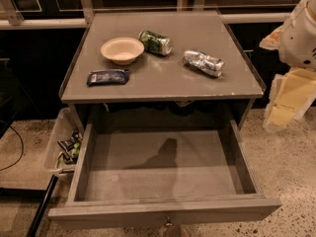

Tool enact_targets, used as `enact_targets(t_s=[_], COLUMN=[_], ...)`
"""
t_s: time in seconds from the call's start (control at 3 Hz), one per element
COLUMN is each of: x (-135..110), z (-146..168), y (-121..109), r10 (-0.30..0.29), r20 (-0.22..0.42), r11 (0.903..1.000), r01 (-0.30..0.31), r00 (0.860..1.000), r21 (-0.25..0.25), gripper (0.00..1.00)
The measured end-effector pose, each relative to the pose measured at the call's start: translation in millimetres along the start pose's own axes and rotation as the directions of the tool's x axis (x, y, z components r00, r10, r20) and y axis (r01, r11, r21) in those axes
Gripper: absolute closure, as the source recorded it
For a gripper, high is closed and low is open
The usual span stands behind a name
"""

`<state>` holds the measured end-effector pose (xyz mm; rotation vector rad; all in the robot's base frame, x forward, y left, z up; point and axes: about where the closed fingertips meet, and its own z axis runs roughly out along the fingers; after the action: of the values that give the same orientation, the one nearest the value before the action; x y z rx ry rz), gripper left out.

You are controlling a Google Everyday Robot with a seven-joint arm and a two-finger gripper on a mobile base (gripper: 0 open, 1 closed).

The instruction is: Place redbull can into top drawer

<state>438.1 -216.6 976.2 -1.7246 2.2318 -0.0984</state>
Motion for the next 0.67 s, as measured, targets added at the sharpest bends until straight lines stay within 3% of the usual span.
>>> enact_targets(t_s=[0.67], x=[-5.6], z=[2.9], y=[-8.4], r10=[-0.022], r20=[0.002], r11=[0.9995], r01=[0.021], r00=[1.000], r21=[0.021], gripper=[0.00])
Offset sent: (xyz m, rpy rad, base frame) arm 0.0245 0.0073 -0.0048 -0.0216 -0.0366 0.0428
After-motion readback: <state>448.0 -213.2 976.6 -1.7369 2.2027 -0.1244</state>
